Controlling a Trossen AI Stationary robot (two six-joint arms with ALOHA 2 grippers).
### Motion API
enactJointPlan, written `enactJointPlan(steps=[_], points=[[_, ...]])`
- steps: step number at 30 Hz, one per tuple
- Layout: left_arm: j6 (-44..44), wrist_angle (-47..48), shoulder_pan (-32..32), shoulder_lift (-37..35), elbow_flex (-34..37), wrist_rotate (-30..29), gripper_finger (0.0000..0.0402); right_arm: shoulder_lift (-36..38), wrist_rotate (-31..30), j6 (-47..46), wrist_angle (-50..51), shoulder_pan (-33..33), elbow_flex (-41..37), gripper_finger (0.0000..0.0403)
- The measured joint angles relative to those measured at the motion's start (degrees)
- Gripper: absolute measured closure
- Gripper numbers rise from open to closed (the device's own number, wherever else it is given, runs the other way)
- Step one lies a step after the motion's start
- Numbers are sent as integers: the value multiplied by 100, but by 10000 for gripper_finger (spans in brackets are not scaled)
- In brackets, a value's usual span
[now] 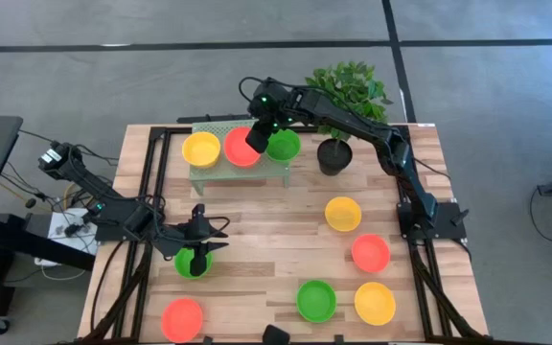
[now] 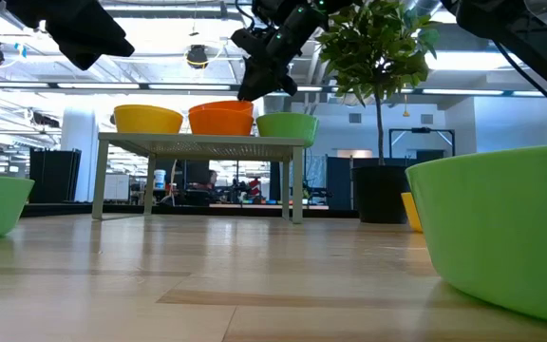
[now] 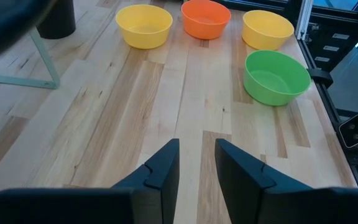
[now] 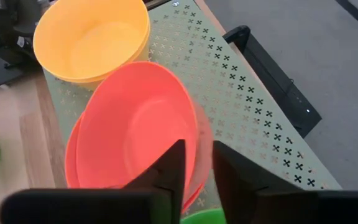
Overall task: Pick & Place Mini bowls
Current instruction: Stack the orange bowl on top of the orange bowl on the shelf
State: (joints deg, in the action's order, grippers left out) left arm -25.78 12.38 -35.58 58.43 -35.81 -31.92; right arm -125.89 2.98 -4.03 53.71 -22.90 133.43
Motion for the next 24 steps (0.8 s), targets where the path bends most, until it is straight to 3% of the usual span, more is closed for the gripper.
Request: enactJointPlan(steps=[5, 24], points=[[0, 0, 1, 0, 0, 0, 298, 0, -1, 11, -2, -7, 0, 395], [0, 0, -1, 2, 0, 0, 298, -371, 190, 75, -123, 33, -13, 401]])
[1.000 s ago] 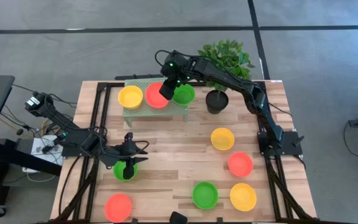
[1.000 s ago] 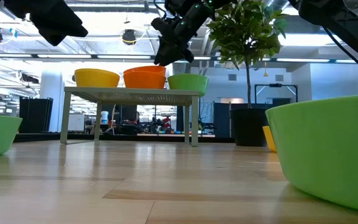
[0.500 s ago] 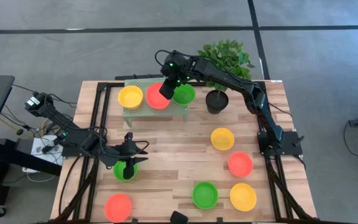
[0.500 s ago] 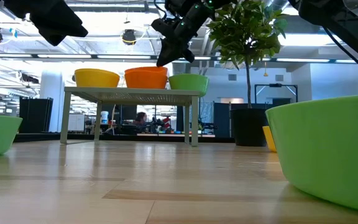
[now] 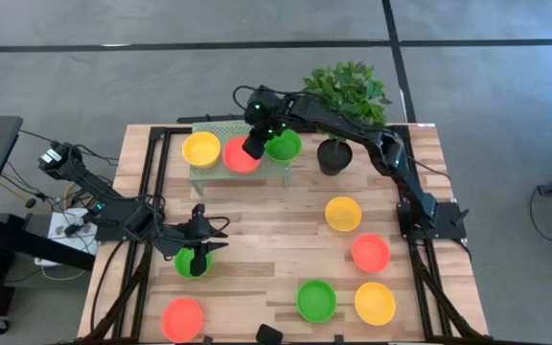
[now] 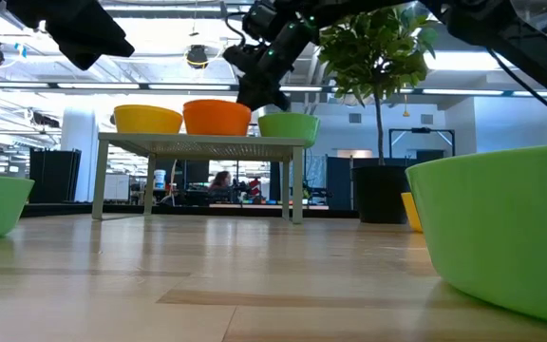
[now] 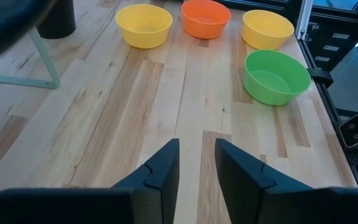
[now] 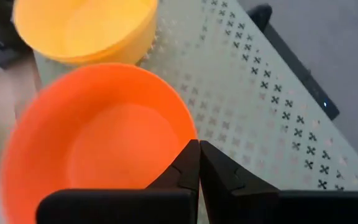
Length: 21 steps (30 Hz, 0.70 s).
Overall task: Pick & Place Mini bowls
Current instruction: Stack the orange bowl on top of the orange bowl on the shelf, then stack the green bowl on top of the green bowl on the shelf
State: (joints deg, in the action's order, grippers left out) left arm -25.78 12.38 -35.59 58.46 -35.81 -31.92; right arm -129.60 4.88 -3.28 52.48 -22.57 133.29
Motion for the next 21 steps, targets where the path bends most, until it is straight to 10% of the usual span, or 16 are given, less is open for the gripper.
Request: enactJointPlan(steps=[21], points=[[-21, -1, 2, 0, 0, 0, 298, 464, 462, 235, 501, 275, 155, 322]])
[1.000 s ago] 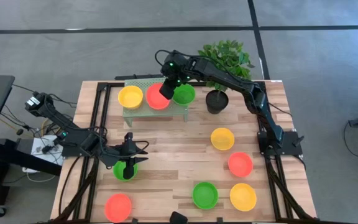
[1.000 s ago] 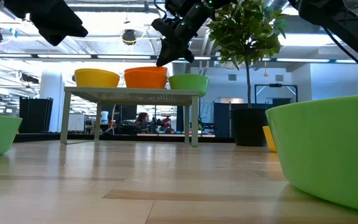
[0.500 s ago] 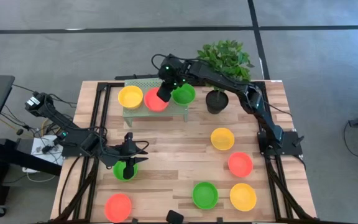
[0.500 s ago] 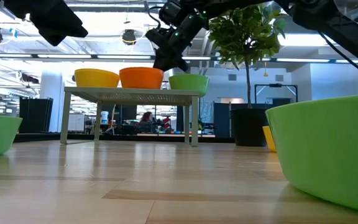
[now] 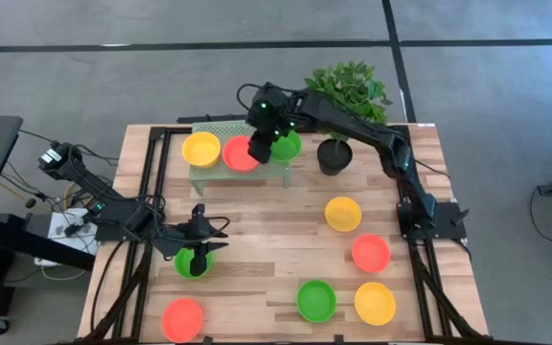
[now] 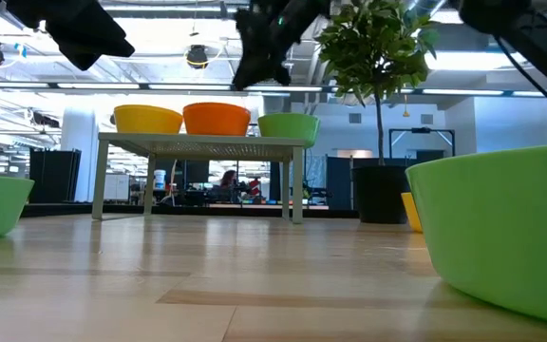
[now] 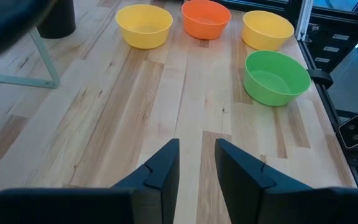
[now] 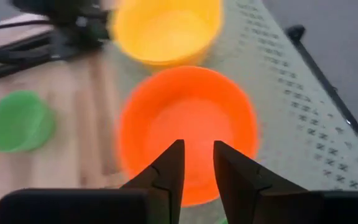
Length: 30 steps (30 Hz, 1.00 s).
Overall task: Pick & Place Mini bowls
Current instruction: Stack the green bowl on top of the green bowl on the shelf
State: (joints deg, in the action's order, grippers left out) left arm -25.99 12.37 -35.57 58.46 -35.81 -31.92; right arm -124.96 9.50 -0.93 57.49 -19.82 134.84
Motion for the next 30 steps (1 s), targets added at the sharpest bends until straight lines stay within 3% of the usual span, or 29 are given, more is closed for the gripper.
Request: enactJointPlan(steps=[8, 16, 24, 30], points=[[0, 3, 0, 0, 2, 0, 298, 593, -35, 271, 1557, 954, -2, 326], [-33, 0, -1, 0, 2, 0, 298, 586, -10, 1009, 2847, 2155, -82, 337], [-130, 1, -2, 0, 2, 1, 298, 1014, 634, 784, 2117, 2830, -1362, 337], [-132, 6, -7, 0, 2, 2, 298, 1999, 559, -77, 559, 3328, -3552, 337]])
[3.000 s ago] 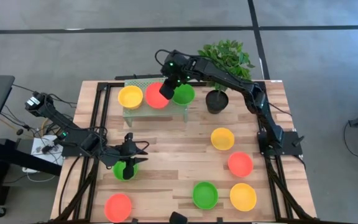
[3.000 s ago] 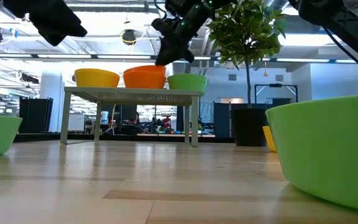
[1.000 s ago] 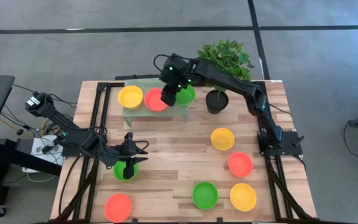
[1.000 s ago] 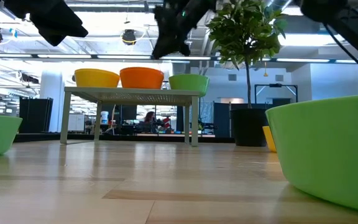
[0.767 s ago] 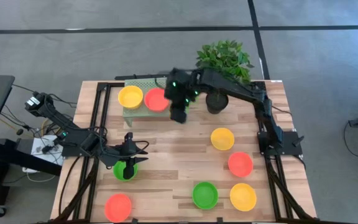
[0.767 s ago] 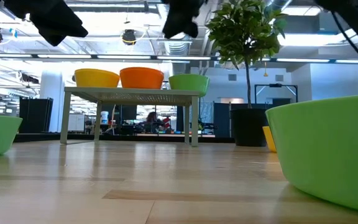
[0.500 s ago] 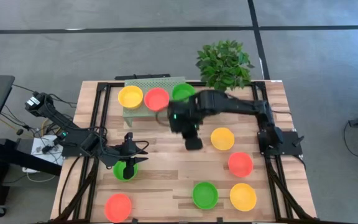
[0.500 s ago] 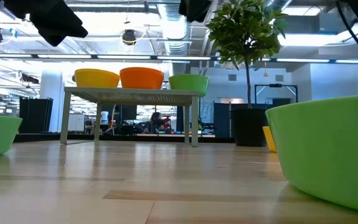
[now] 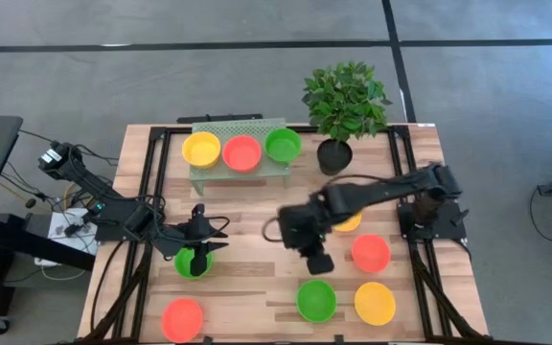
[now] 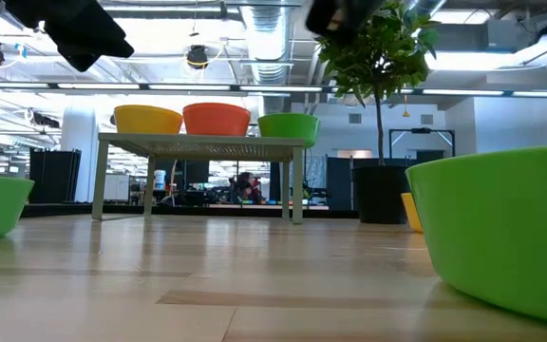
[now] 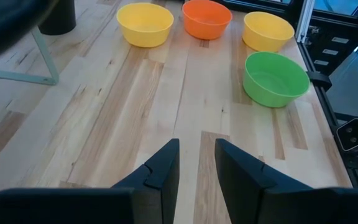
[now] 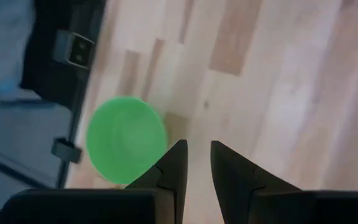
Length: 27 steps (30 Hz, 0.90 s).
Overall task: Pick & Place Mini bowls
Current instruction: Stack the green bowl on top of the green bowl on the shelf
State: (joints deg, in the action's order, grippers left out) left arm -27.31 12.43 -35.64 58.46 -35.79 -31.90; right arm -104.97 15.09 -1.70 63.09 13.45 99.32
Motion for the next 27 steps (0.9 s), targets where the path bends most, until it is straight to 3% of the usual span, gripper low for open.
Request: enactJointPlan(steps=[5, 9, 15, 27], points=[[1, -3, 7, 0, 0, -61, 298, 717, -148, -633, -1704, 602, -1896, 337], [0, -6, 11, 0, 0, -363, 298, 872, -494, -1409, -2683, 1021, -2760, 337], [1, -60, 12, 0, 0, -460, 298, 665, -1344, -1834, -3353, 1381, -3034, 337], [2, -158, 11, -17, 0, -459, 298, 524, -1569, -2091, -3385, 1472, -3039, 337]])
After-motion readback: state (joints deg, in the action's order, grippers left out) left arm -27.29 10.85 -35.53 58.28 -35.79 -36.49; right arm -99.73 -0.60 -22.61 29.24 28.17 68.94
